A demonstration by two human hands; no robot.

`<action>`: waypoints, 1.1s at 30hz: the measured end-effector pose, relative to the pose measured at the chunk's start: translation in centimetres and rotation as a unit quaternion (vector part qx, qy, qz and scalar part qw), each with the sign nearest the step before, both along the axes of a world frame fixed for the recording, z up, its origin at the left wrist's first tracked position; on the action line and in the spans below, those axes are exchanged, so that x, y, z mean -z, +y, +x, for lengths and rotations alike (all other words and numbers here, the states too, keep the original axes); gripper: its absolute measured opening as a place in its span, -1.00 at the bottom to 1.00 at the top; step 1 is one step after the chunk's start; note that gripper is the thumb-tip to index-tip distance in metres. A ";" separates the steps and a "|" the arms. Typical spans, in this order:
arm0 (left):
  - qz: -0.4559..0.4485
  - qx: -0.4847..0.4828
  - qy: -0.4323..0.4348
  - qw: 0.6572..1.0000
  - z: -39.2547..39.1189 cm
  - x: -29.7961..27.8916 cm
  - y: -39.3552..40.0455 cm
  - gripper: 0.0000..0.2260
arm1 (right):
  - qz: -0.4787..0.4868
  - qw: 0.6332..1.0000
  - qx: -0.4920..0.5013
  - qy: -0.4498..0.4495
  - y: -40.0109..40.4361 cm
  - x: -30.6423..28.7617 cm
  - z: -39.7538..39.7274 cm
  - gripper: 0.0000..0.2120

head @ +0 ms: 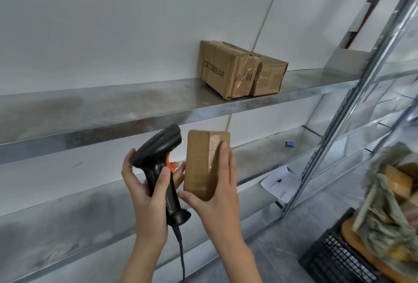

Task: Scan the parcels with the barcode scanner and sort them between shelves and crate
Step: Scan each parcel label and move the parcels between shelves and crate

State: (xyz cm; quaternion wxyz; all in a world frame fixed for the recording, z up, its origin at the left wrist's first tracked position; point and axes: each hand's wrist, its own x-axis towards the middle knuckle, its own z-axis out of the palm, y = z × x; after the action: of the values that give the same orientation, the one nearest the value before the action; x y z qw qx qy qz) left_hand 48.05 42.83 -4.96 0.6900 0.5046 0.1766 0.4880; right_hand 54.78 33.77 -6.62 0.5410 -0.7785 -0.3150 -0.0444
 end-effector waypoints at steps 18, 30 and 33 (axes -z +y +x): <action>0.084 0.088 0.123 0.985 -4.0 4.5 0.0 -0.42 | 0.254 0.956 0.122 0.082 -2.6 3.9 -0.1 -0.35; 0.155 0.159 0.180 0.958 -5.4 6.0 -1.3 -0.37 | 0.280 0.942 0.170 0.075 -3.7 5.3 1.2 -0.34; 0.153 0.164 0.180 0.958 -5.3 6.6 -1.7 -0.43 | 0.271 0.944 0.177 0.060 -3.8 5.6 1.2 -0.33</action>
State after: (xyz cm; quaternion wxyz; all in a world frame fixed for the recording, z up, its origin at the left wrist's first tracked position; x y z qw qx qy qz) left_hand 42.73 41.17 -11.56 0.6320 0.7054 0.1358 0.2909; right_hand 56.01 30.01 -12.25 0.7327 -0.6472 -0.1148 -0.1764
